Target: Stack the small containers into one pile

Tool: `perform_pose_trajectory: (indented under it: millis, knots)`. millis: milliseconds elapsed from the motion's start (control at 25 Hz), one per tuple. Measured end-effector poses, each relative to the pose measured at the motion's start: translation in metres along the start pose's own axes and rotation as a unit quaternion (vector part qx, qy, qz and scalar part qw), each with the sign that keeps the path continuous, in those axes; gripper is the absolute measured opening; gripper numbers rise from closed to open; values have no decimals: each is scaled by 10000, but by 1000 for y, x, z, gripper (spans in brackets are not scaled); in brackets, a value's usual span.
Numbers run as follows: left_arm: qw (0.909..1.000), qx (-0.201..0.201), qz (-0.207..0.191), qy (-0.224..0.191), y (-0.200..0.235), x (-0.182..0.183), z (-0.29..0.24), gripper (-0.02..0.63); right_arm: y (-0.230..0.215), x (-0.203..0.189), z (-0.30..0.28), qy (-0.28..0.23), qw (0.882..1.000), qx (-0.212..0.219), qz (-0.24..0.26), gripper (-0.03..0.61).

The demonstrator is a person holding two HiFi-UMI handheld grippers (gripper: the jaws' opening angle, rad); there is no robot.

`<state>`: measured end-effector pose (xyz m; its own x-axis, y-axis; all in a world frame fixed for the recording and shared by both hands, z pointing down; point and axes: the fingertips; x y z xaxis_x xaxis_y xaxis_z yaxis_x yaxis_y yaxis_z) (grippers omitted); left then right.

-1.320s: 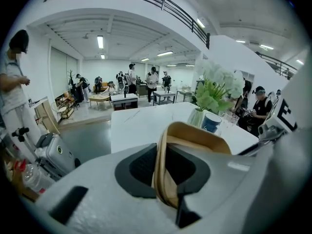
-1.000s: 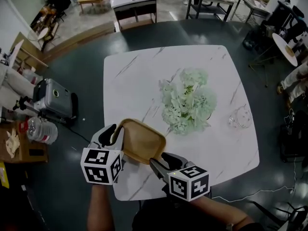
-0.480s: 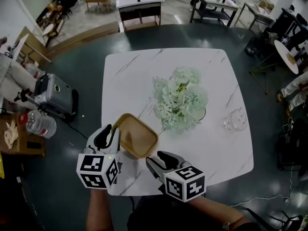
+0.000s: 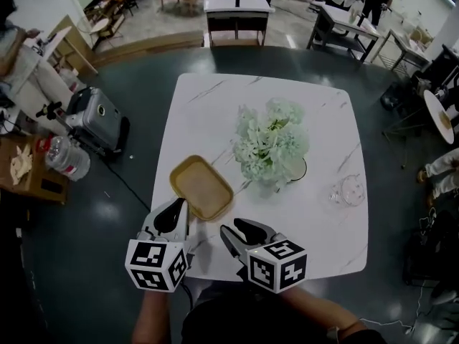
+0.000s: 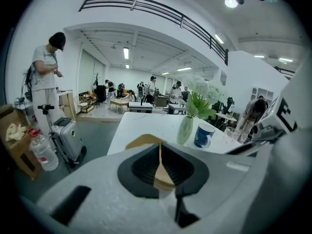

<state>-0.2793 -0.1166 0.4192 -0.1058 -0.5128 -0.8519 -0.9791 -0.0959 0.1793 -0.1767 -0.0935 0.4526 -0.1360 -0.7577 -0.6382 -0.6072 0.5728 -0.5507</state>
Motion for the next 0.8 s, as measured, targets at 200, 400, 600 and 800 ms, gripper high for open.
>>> perform_pose_trajectory:
  millis: [200, 400, 600, 800]
  knots:
    - [9998, 22, 206, -16, -22, -16, 12, 3, 3, -5, 4, 157, 9995, 218, 189, 117]
    - [9994, -5, 354, 15, -42, -32, 23, -2, 7, -11, 9, 302, 9982, 362, 366, 75]
    - [9987, -20, 515, 61, -60, -48, 28, -2, 4, -17, 16, 350, 9971, 379, 560, 5]
    - [9988, 87, 445, 191, -73, -62, 32, -3, 4, -19, 22, 296, 9959, 484, 707, 0]
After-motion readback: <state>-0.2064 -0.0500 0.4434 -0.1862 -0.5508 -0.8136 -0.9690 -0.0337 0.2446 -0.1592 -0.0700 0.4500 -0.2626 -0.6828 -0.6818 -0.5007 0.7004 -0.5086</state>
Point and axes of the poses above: the fingertips, and each gripper's own axes: z backward along the fingers, y to its left, x out of its top, and after that the axes turned 2 degrees about -x, right-handed
